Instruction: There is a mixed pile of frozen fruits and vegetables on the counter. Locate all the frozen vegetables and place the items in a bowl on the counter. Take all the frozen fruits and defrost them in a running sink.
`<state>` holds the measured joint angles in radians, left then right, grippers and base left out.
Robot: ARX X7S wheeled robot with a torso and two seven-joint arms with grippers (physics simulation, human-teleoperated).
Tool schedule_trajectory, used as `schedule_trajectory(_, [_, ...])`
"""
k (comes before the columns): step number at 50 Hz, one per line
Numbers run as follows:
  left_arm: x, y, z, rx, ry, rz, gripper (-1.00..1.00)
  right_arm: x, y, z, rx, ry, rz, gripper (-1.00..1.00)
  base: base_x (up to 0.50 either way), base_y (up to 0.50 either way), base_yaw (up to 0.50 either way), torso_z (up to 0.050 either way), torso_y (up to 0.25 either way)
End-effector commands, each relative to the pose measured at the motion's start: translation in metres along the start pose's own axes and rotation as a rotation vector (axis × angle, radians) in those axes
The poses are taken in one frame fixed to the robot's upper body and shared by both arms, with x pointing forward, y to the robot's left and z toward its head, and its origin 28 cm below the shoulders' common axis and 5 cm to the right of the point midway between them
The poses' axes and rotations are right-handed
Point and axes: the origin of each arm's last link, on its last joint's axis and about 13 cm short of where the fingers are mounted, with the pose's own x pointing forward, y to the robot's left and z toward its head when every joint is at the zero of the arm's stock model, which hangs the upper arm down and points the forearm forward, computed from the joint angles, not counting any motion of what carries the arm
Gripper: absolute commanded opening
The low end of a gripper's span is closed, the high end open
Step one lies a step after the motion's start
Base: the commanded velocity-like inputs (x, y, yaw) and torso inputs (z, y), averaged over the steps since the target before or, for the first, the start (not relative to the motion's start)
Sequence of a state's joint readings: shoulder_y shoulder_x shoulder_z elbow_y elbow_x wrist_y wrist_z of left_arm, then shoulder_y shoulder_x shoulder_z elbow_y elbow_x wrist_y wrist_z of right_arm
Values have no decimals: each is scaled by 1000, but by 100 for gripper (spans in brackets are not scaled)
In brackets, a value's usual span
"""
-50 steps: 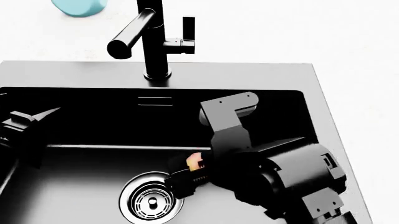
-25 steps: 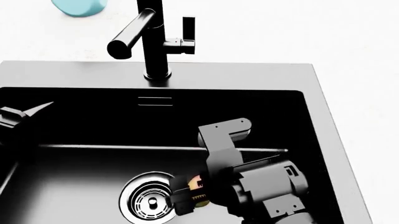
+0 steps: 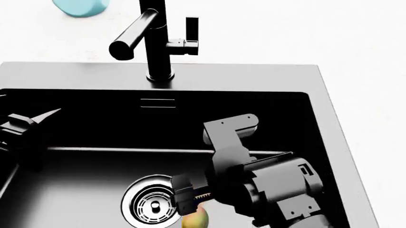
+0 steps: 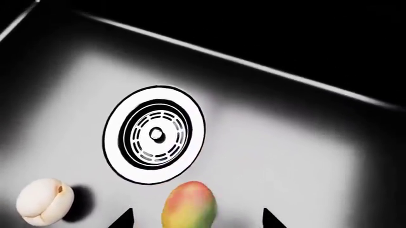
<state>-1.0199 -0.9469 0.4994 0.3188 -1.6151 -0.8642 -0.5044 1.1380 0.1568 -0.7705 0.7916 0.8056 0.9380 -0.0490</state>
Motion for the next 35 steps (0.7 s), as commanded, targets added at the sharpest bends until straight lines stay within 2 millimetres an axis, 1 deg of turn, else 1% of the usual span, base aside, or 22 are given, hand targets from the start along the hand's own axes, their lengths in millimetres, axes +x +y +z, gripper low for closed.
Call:
schedule_trajectory(1, [5,-2,1,-16,-23,-16,100,-24,-2,16,-33,-73,-11,100,0,0,0,0,0])
schedule_trajectory(5, [5,-1,0,-16,-23,-19,100,-48,0,23,-80,-151,-47,100,0,0,0,0,0])
schedule_trajectory(6, [5,-1,0,-17,-24,-19,100,-57,0,30,-2,-209,-62,100,0,0,0,0,0])
schedule_trajectory(7, [5,0,0,-17,-24,-20,100,-61,2,30,-19,-208,-37,100,0,0,0,0,0])
schedule_trajectory(9, [7,-1,1,-9,-24,-27,100,-80,6,37,-22,-279,-47,100,0,0,0,0,0])
schedule_trajectory(12, [8,0,2,-7,-39,-25,100,-94,8,41,-6,-362,-60,100,0,0,0,0,0])
schedule_trajectory(13, [8,0,2,-4,-40,-23,100,-96,9,40,8,-377,-53,100,0,0,0,0,0])
schedule_trajectory(14, [10,-1,1,20,-38,-10,100,-98,11,36,-46,-419,-69,100,0,0,0,0,0])
schedule_trajectory(15, [10,-1,1,7,-41,-24,100,-100,11,34,-17,-441,-60,100,0,0,0,0,0])
schedule_trajectory(18, [12,-1,3,11,-42,-22,100,-105,11,32,-40,-496,-99,100,0,0,0,0,0])
schedule_trajectory(20, [14,-1,7,16,-39,-16,100,-108,9,32,-6,-523,-111,100,0,0,0,0,0])
schedule_trajectory(23, [15,-1,13,19,-64,2,100,-113,6,31,-6,-567,-135,100,0,0,0,0,0])
schedule_trajectory(26, [20,0,14,19,-67,2,100,-122,4,35,-3,-595,-142,100,0,0,0,0,0])
schedule_trajectory(29, [20,4,21,14,-84,4,100,-130,1,40,5,-627,-152,100,0,0,0,0,0])
schedule_trajectory(33, [20,7,28,20,-94,18,100,-148,-5,48,0,-667,-192,100,0,0,0,0,0])
schedule_trajectory(35, [20,8,35,27,-108,19,100,-157,-9,52,-1,-682,-221,100,0,0,0,0,0])
